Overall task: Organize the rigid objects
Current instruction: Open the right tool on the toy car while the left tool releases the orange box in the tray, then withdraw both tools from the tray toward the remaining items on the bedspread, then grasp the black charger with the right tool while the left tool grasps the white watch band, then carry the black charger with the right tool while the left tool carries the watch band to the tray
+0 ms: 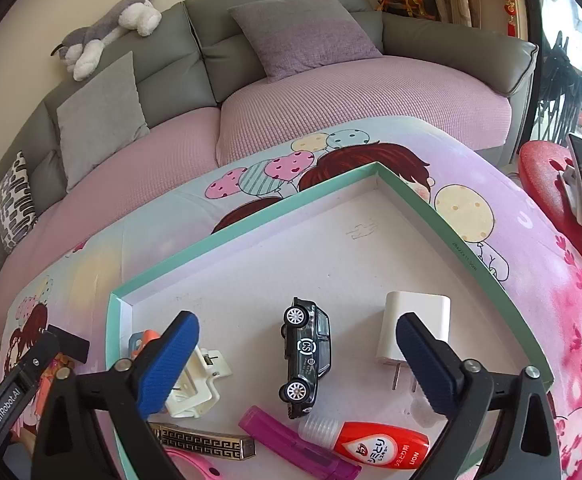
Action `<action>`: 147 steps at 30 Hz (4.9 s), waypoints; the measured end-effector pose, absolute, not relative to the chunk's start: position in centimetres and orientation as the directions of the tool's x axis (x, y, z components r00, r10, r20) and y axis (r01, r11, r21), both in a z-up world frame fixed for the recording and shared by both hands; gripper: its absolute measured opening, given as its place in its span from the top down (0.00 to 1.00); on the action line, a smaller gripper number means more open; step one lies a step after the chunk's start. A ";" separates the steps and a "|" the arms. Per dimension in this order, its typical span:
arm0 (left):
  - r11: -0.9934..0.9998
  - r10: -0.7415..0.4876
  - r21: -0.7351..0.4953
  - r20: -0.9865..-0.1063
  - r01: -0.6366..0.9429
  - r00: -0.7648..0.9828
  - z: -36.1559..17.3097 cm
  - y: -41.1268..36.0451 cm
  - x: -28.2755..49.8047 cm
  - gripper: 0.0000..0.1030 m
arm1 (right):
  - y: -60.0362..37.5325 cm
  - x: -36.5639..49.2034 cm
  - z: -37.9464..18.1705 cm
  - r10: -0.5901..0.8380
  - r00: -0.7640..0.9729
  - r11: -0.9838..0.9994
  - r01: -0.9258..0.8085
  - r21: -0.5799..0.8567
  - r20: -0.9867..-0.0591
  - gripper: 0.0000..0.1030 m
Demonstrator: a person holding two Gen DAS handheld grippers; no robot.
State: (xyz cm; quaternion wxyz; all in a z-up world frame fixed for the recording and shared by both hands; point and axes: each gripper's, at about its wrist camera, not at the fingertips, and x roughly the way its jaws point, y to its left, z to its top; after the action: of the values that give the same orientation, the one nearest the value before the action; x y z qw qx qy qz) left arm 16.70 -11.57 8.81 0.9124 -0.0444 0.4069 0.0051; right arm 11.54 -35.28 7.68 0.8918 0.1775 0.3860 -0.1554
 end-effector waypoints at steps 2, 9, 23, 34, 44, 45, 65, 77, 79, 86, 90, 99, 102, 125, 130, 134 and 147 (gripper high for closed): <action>0.995 -0.019 -0.078 -0.750 -0.060 0.661 8.6 -11.3 16.8 0.05 | -35.3 11.5 7.8 -0.142 0.656 0.889 0.413 0.196 -0.741 0.00; 0.989 0.006 -0.087 -0.775 -0.116 0.632 7.6 -10.2 17.2 0.02 | -35.4 11.6 7.7 -0.152 0.656 0.890 0.416 0.187 -0.739 0.00; 0.974 0.054 -0.099 -0.777 -0.206 0.627 7.6 -7.2 17.1 0.02 | -33.0 12.3 8.2 -0.116 0.678 0.921 0.347 0.177 -0.726 0.00; 0.943 0.121 -0.107 -0.771 -0.315 0.625 7.9 -2.3 16.9 0.02 | -27.3 13.8 8.1 -0.022 0.707 0.965 0.200 0.170 -0.707 0.00; 0.911 0.160 -0.137 -0.751 -0.389 0.640 8.1 2.1 16.2 0.02 | -21.2 14.7 7.5 0.055 0.708 0.987 0.067 0.144 -0.704 0.00; 0.909 0.165 -0.136 -0.751 -0.395 0.639 8.1 2.5 16.2 0.02 | -20.7 14.7 7.4 0.060 0.707 0.988 0.059 0.144 -0.704 0.00; 0.866 0.219 -0.164 -0.725 -0.472 0.653 7.0 10.6 15.7 0.02 | -12.6 16.3 6.4 0.147 0.724 0.987 -0.060 0.150 -0.674 0.00; 0.867 0.188 -0.148 -0.787 -0.476 0.587 3.5 11.7 17.5 0.02 | -10.0 17.6 5.0 0.149 0.723 0.988 -0.089 0.124 -0.675 0.00; 0.865 0.178 -0.161 -0.786 -0.475 0.592 3.3 11.7 17.5 0.02 | -10.2 17.9 5.0 0.155 0.721 0.987 -0.084 0.137 -0.675 0.00; 0.868 0.150 -0.188 -0.782 -0.459 0.604 2.7 12.0 17.8 0.04 | -10.4 19.7 4.7 0.145 0.715 0.987 -0.054 0.153 -0.684 0.04; 0.872 0.132 -0.200 -0.782 -0.447 0.609 2.5 12.2 18.3 0.22 | -10.1 20.5 4.2 0.145 0.707 0.987 -0.054 0.152 -0.693 0.14; 0.879 0.104 -0.218 -0.781 -0.424 0.616 2.0 12.1 18.8 0.59 | -9.5 21.2 3.4 0.152 0.696 0.986 -0.058 0.156 -0.702 0.44; 0.877 0.097 -0.227 -0.780 -0.423 0.618 1.9 12.3 18.7 0.67 | -9.7 21.3 3.3 0.150 0.695 0.986 -0.049 0.162 -0.703 0.51; 0.930 0.041 -0.247 -0.666 -0.272 0.745 8.7 8.1 16.8 0.68 | -15.2 16.7 10.2 0.097 0.796 0.979 0.032 0.201 -0.597 0.51; 0.950 0.006 -0.236 -0.637 -0.203 0.771 10.6 5.2 16.6 0.68 | -18.4 15.1 11.4 0.040 0.804 0.973 0.104 0.206 -0.593 0.51; 0.962 -0.037 -0.232 -0.629 -0.142 0.776 11.5 2.5 16.6 0.68 | -20.9 13.6 11.9 -0.022 0.800 0.968 0.168 0.188 -0.599 0.51; 0.980 -0.168 -0.189 -0.622 0.062 0.765 12.9 -6.6 16.4 0.68 | -29.9 10.7 12.6 -0.209 0.755 0.910 0.383 0.160 -0.621 0.51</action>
State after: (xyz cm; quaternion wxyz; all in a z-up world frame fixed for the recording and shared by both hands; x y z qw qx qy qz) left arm 16.40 -6.64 12.87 0.9360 -0.0788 0.3375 -0.0616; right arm 10.66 -29.87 12.59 0.9263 0.1399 0.3110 -0.1600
